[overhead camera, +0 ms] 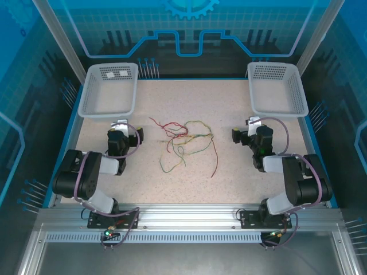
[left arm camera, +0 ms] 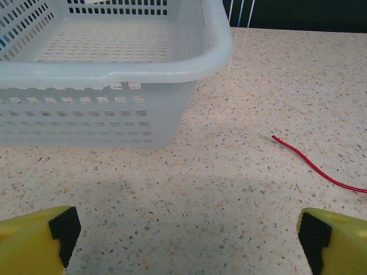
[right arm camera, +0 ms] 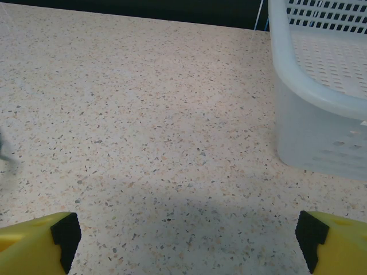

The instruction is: Untangle the cables

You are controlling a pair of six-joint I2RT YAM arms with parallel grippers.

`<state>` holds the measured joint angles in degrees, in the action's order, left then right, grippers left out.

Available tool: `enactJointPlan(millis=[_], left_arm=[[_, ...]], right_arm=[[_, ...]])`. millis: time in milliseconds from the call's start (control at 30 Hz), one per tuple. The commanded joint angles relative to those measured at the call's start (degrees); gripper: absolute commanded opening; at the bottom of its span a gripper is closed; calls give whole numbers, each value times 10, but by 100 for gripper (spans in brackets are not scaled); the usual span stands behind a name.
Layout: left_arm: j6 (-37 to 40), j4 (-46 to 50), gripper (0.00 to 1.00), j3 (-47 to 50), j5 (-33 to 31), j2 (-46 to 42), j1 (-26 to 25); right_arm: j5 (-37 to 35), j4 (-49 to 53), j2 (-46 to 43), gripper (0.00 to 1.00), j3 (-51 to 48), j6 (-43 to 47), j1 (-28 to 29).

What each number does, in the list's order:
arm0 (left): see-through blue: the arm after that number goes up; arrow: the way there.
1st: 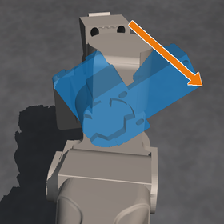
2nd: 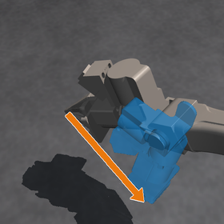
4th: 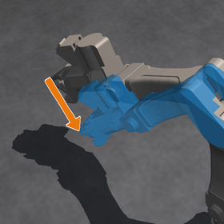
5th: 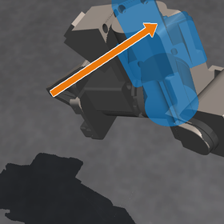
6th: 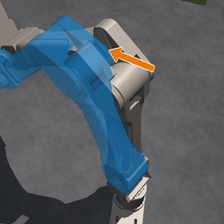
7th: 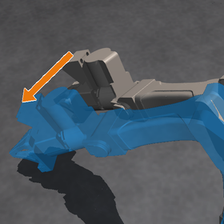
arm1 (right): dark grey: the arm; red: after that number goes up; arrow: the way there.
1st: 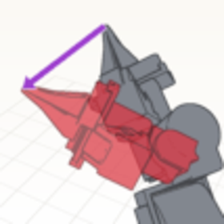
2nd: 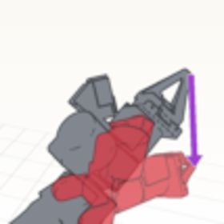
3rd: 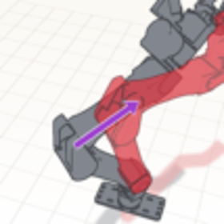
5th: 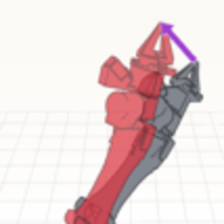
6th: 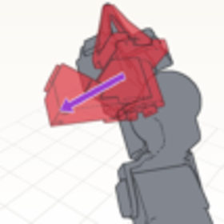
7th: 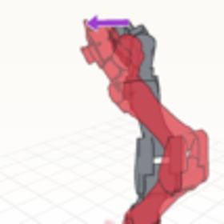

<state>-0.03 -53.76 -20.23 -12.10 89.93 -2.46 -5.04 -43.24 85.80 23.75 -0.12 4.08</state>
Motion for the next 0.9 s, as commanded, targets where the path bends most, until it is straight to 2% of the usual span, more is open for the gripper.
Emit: enactJointPlan(millis=[0, 333, 567, 633, 667, 733, 767, 800, 833, 867], left_arm=[[-4, 3, 99, -14, 10, -11, 6], [0, 19, 99, -20, 61, -12, 17], [2, 8, 99, -14, 53, -14, 15], [7, 10, 99, 0, 14, -51, 2], [13, 31, 99, 5, -2, -87, -9], [22, 105, 99, -1, -70, -188, -48], [-5, 165, 99, -17, -83, -245, -63], [-65, 243, 98, -48, -67, -299, -68], [-119, 314, 93, -82, -45, -326, -70], [-159, 378, 86, -124, -10, -333, -77]], right_arm=[[8, 2, 4, 100, 10, 2, -6], [8, 3, 4, 100, 10, 2, -6], [12, 1, 0, 100, 10, 1, -8], [-32, 74, -55, 100, 22, 0, 7], [-49, 142, -96, 100, 41, -15, 9], [-86, 267, -183, 100, 81, -109, 6], [-107, 357, -221, 100, 113, -200, 2], [-50, 405, -246, 100, 135, -246, -7], [47, 391, -255, 100, 139, -246, -13], [155, 365, -252, 94, 143, -233, -6]])
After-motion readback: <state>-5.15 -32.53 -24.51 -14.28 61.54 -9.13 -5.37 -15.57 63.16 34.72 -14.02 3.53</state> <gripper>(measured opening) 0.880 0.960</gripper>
